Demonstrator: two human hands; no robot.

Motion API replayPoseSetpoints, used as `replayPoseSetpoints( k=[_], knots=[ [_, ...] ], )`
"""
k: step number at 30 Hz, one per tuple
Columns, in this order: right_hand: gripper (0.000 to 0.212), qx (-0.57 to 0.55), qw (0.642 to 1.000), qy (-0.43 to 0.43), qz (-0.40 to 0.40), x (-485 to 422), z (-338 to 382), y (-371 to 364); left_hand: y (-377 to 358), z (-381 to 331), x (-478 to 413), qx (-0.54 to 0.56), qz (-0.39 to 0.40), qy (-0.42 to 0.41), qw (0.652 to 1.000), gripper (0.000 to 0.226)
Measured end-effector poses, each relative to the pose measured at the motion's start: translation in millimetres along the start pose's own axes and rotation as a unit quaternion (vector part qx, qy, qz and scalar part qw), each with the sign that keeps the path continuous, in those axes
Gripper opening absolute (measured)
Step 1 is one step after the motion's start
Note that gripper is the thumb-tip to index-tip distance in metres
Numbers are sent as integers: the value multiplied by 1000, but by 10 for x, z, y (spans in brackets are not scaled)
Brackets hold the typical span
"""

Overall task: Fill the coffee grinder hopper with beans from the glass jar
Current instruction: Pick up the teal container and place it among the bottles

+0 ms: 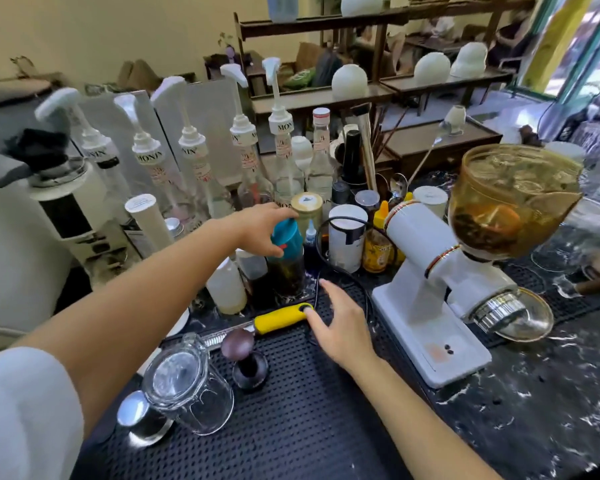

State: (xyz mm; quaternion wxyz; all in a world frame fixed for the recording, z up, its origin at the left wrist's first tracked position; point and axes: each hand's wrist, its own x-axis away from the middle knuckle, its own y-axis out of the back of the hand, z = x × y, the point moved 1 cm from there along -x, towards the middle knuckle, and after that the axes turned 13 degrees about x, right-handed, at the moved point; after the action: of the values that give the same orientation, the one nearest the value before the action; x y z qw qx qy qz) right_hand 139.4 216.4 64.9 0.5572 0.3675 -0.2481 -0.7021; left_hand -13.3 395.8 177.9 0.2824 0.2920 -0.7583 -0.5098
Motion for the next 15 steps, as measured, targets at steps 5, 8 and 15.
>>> replayPoseSetpoints(
  k=[5,8,15],
  knots=[
    [85,-102,981,-154,56,-783,58,-445,40,-43,-88,-24,11,-4,1000,81],
    [86,-109,979,-161,59,-933,22,-689,34,-50,-108,-30,22,-9,999,78],
    [82,-109,981,-159,29,-932,-79,-875,-207,-190,-207,27,-40,-17,999,57]
  ],
)
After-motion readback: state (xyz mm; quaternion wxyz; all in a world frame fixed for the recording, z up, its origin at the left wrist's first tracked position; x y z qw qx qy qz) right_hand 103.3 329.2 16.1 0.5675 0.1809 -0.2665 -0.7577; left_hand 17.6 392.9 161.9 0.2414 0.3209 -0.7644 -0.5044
